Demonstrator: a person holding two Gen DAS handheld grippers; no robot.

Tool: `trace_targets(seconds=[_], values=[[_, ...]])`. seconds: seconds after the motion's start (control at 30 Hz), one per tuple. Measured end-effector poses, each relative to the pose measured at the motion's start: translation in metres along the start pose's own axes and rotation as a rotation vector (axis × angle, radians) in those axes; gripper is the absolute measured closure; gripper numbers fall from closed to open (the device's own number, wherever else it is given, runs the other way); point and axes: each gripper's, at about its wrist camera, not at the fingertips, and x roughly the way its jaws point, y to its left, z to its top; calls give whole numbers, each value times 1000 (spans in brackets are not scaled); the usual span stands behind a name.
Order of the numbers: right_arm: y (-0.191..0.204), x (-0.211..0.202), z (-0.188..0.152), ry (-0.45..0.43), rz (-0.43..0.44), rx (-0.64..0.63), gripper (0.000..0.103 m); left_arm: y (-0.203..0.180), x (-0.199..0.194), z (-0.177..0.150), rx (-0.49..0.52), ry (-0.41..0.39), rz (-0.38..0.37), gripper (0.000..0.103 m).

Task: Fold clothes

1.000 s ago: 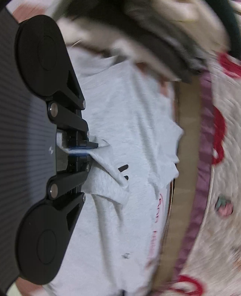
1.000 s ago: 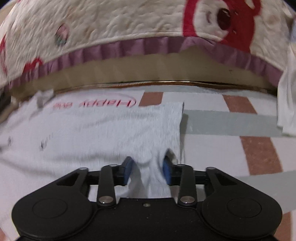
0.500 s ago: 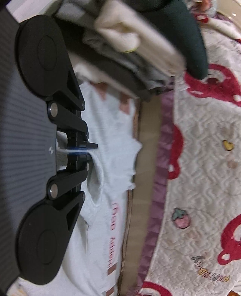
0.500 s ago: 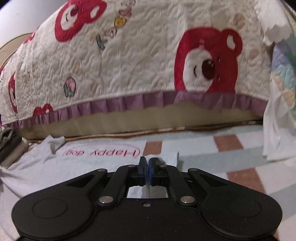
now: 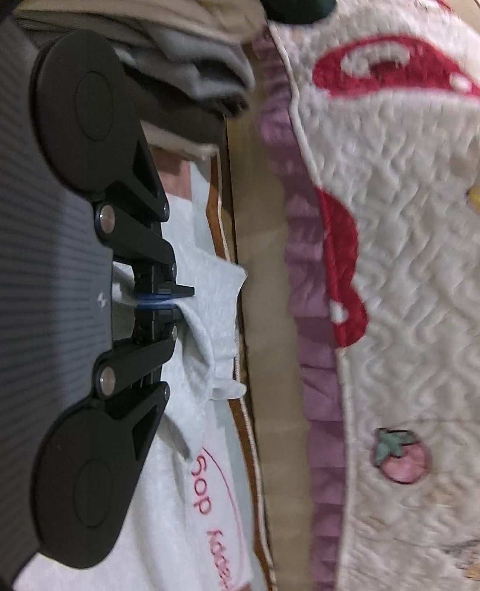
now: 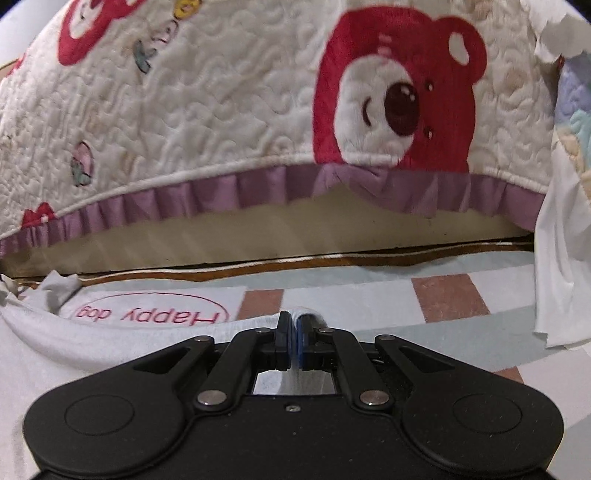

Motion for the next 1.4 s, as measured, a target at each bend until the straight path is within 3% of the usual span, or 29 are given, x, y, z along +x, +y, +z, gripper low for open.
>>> trace_targets(seconds=[0.13,0.27,0.33,0.43,0.47,0.5,0.53,0.63,0.73,0.93,1.1,1.13,1.2,1.23,1.33,1.4], values=[[-6,25,2,57,-31,-41,99,-12,43,5,33,64,16,100],[-8,36,5,89,-10,-25,99,-14,57,1,22,104,24,99],[-6,42,4,119,-42,-61,101,-15,66,-1,61,124,11,93],[-3,45,5,149,-92,-80,98,2,53,6,-22,97,-10,68],[-1,44,6,151,-110,-68,88,7,49,8,-49,88,-17,61],[-1,42,7,152,-132,-52,61,13,45,11,-78,79,-25,60],[-3,39,9,147,-174,-20,50,19,38,13,-124,70,-50,60],[-10,28,12,118,-253,92,48,13,14,15,-134,6,-68,60],[2,16,15,78,-171,97,52,1,-8,14,-112,-112,-25,59],[83,28,10,147,18,-200,52,4,-2,24,-218,-107,52,59],[110,59,1,240,49,-230,51,32,19,37,-305,-64,179,62],[110,63,-1,252,27,-233,51,40,18,38,-341,-43,123,62],[107,65,-5,250,-1,-229,46,36,13,40,-322,-18,-69,58],[103,65,-5,242,-8,-220,46,23,9,40,-242,5,-146,58],[88,63,-3,233,-64,-194,46,-31,-3,30,30,34,-283,58],[78,63,-2,233,-96,-163,46,-59,2,21,96,65,-361,58]])
